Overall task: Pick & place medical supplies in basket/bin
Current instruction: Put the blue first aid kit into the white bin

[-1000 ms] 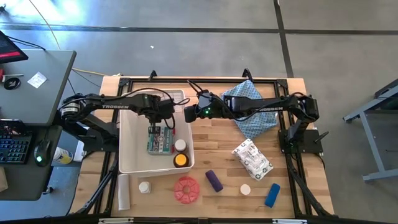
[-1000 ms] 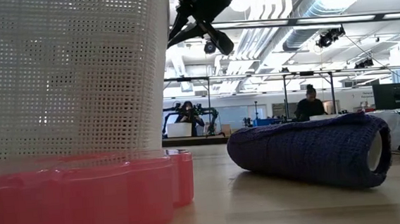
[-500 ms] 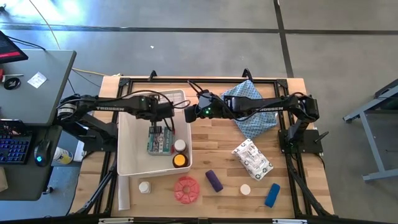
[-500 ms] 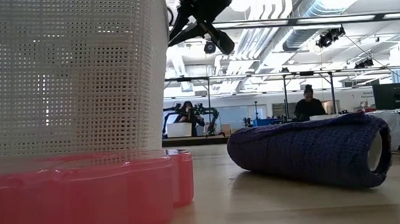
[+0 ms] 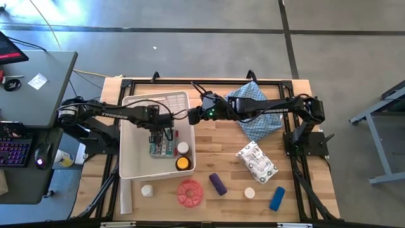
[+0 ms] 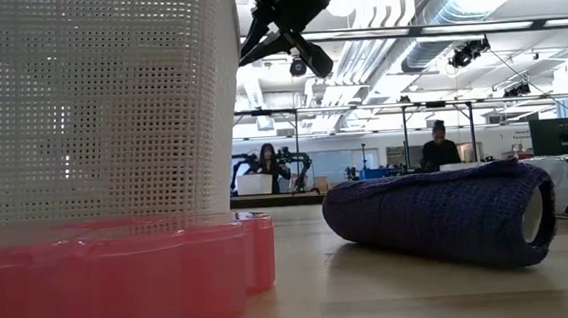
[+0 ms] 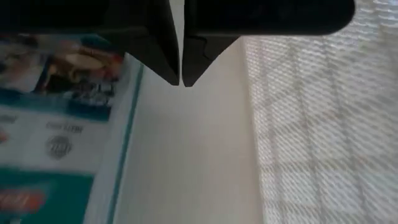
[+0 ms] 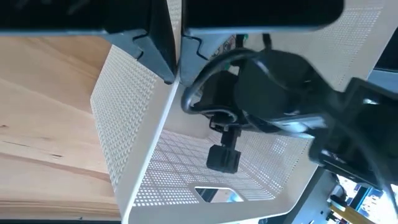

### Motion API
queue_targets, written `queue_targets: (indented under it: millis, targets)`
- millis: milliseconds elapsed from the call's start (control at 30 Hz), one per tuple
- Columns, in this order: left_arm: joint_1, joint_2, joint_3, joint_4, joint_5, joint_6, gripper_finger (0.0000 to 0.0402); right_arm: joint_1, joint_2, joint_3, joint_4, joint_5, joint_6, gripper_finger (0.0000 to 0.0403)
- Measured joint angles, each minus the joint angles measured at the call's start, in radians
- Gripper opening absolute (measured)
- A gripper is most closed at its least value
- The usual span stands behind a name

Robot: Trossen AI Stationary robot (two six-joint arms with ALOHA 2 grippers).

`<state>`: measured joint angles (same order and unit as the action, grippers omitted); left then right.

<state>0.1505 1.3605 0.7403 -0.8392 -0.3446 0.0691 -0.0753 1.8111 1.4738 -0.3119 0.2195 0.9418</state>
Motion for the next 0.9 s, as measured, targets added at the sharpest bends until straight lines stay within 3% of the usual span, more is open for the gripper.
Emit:
queue_targets:
  millis: [167, 333, 567, 733, 900]
  targets:
    - [0.0, 0.0, 0.0, 0.016, 0.138, -0.022, 0.0022, 0.003, 0.0, 0.0, 0.0, 0.011, 0.003, 0.0]
    - [-0.001, 0.0, 0.0, 0.019, 0.333, 0.01, 0.0022, 0.003, 0.0, 0.0, 0.0, 0.018, 0.018, 0.0]
    - [0.0, 0.0, 0.0, 0.003, 0.361, 0.032, 0.0072, 0.002, 0.0, 0.0, 0.0, 0.024, 0.019, 0.0]
    - [0.0, 0.0, 0.0, 0.002, 0.373, 0.031, 0.0048, 0.002, 0.0, 0.0, 0.0, 0.025, 0.019, 0.0]
    - [0.0, 0.0, 0.011, -0.016, 0.476, 0.031, 0.0022, 0.002, 0.0, 0.0, 0.0, 0.025, 0.019, 0.0]
